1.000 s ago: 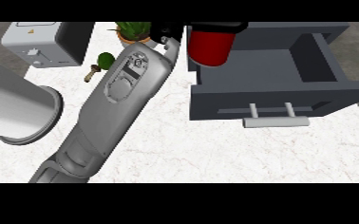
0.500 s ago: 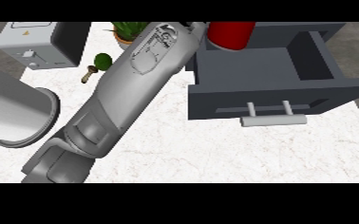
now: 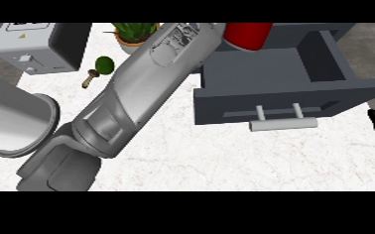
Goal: Pick up the can, place it into the drawer and close the drawer
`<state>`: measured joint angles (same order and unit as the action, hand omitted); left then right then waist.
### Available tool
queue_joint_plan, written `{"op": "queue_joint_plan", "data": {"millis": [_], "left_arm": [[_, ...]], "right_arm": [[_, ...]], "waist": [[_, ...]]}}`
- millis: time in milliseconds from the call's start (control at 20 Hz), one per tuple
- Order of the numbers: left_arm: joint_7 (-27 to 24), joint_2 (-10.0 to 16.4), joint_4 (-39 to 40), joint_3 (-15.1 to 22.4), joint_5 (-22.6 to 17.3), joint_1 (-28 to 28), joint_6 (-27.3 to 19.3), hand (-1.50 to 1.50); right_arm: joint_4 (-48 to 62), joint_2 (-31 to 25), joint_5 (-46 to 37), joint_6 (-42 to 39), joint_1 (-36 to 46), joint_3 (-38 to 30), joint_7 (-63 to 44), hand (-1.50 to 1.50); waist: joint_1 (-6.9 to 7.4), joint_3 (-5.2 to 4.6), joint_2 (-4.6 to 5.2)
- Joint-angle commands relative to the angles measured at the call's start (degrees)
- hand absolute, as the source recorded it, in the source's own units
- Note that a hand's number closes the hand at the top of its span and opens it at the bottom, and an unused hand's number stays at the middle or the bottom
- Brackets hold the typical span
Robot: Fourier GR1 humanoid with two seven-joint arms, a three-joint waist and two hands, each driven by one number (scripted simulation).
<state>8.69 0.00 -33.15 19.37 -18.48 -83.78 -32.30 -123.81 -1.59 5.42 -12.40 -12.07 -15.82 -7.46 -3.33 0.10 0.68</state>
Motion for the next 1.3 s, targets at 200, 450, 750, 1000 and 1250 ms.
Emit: {"op": "queue_joint_plan", "data": {"millis": [200, 450, 750, 1000, 1250], "left_arm": [[-5.11, 0.00, 6.88, 4.31, -5.57, -1.20, -0.76, 1.50], [-7.97, 0.00, 8.74, 7.50, -6.88, 0.07, -3.88, 1.50], [-6.98, 0.00, 9.43, 12.56, -8.84, -0.34, -5.46, 1.50], [-10.29, 0.00, 12.32, 14.00, -9.00, -0.56, -4.94, 1.50], [-10.52, 0.00, 12.54, 15.20, -10.97, 1.11, -7.06, -1.50]], "right_arm": [[3.02, -0.58, -0.10, -0.28, 2.27, -0.15, 0.99, -1.50], [2.99, -2.03, 1.30, 0.19, 4.87, -1.27, -1.42, -1.50], [3.39, 0.06, 0.02, -0.03, 3.65, 0.89, 1.31, -1.50], [2.62, -1.17, 0.33, 0.60, 5.46, 0.04, -0.55, -1.50], [-1.23, 0.41, -1.61, 1.57, 4.46, 2.87, -2.30, -1.50]], "waist": [[-1.62, 0.06, 0.57], [-1.94, 0.05, 0.68], [-3.24, 0.11, 0.76], [-3.20, 0.06, 1.04], [-3.84, 0.01, 0.94]]}}
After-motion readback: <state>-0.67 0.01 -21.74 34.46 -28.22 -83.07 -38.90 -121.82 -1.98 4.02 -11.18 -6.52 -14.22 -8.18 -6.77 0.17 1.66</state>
